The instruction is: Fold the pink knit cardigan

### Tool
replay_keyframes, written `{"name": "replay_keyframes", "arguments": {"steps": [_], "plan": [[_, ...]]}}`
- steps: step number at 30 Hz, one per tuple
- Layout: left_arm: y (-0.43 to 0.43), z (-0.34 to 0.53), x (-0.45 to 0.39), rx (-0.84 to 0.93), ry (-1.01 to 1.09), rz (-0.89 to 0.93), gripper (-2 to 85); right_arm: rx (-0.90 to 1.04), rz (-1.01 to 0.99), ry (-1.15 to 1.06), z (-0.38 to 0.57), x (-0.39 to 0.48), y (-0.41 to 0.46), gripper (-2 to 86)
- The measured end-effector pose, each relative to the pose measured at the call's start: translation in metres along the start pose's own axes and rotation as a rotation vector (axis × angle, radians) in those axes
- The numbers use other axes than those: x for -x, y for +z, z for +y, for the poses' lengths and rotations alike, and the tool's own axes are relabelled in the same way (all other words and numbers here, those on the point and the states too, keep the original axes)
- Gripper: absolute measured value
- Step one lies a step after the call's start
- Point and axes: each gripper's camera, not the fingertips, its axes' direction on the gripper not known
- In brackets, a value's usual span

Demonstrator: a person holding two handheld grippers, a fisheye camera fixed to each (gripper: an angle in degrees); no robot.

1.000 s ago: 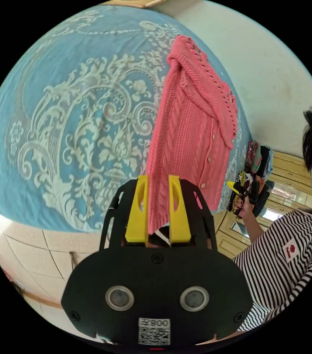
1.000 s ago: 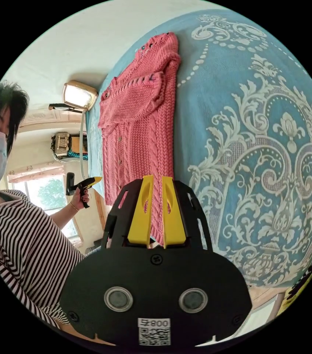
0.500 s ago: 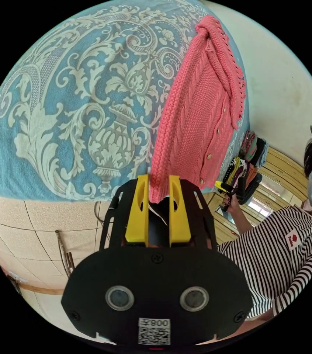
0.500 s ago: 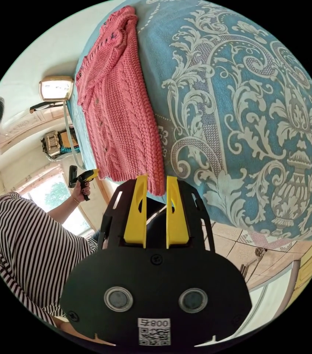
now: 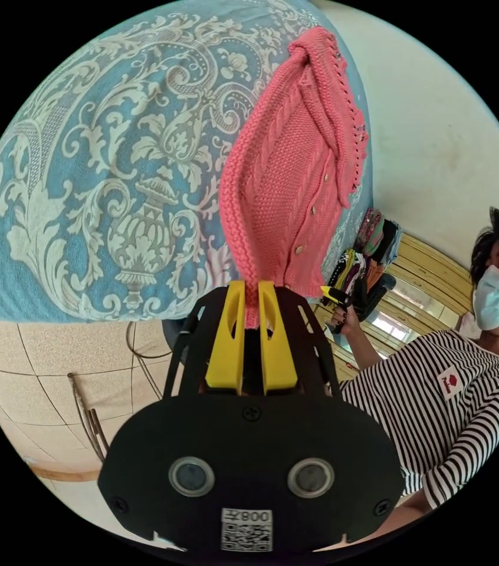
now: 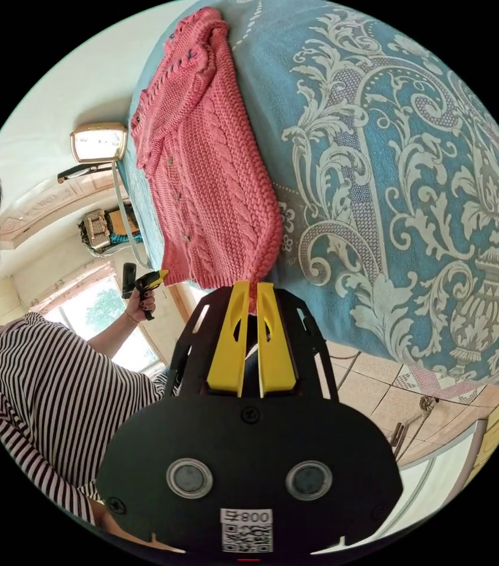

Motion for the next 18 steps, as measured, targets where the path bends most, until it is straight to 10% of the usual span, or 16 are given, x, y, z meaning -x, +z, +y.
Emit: {"name": "replay_keyframes", "arguments": {"steps": [18], "plan": [[-0.094,-0.158,-0.114,-0.317,0.321,0.275,3.6,-0.282,-0.24,-0.335,-0.146,0.091,-0.145,1.8]]}}
